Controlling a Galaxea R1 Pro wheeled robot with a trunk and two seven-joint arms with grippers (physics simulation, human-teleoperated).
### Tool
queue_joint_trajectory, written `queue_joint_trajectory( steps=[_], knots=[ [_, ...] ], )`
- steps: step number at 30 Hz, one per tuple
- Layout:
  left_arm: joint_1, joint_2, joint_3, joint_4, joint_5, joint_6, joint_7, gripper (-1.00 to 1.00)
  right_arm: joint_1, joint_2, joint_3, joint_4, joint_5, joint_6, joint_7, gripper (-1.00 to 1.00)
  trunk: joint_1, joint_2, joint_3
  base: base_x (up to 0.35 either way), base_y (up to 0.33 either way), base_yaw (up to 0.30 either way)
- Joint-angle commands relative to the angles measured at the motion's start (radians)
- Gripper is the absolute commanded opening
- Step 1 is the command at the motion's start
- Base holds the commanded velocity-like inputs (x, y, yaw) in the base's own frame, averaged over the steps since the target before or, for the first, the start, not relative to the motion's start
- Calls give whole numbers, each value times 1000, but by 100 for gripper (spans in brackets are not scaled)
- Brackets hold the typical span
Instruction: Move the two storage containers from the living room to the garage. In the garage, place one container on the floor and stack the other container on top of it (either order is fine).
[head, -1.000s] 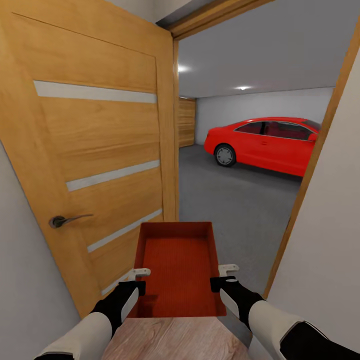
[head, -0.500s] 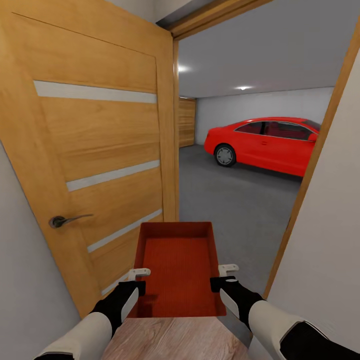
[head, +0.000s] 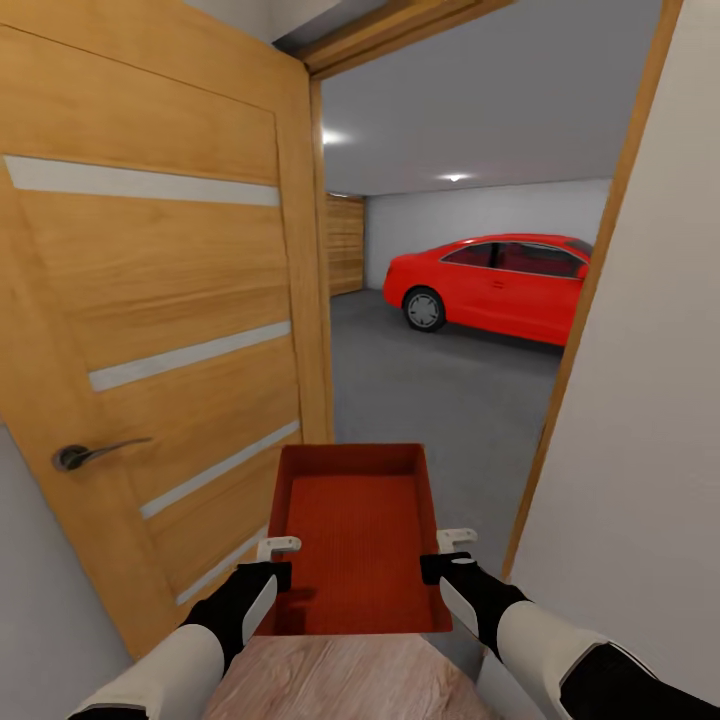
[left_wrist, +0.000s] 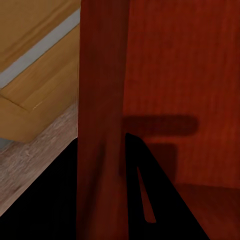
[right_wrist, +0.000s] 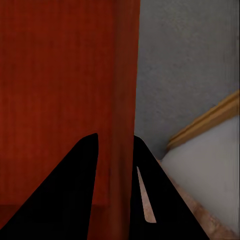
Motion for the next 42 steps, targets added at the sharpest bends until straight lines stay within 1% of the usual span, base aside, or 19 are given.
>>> queue_joint_trajectory(
  steps=[1, 11, 33, 42],
  knots=[
    [0, 33, -6, 1, 21, 5, 7, -100, -2, -6, 6, -5, 5, -27, -6, -100, 1, -2, -2, 0, 0, -245],
    [0, 33, -6, 1, 21, 5, 5, -100, -2, -4, 6, -5, 5, -27, -6, -100, 1, -2, -2, 25, 24, -232],
    [0, 34, -6, 1, 21, 5, 5, -100, -2, -5, 8, -5, 5, -27, -6, -100, 1, -2, -2, 145, 166, -10],
    [0, 34, -6, 1, 21, 5, 5, -100, -2, -4, 8, -5, 5, -27, -6, -100, 1, -2, -2, 128, 100, -205]
  ],
)
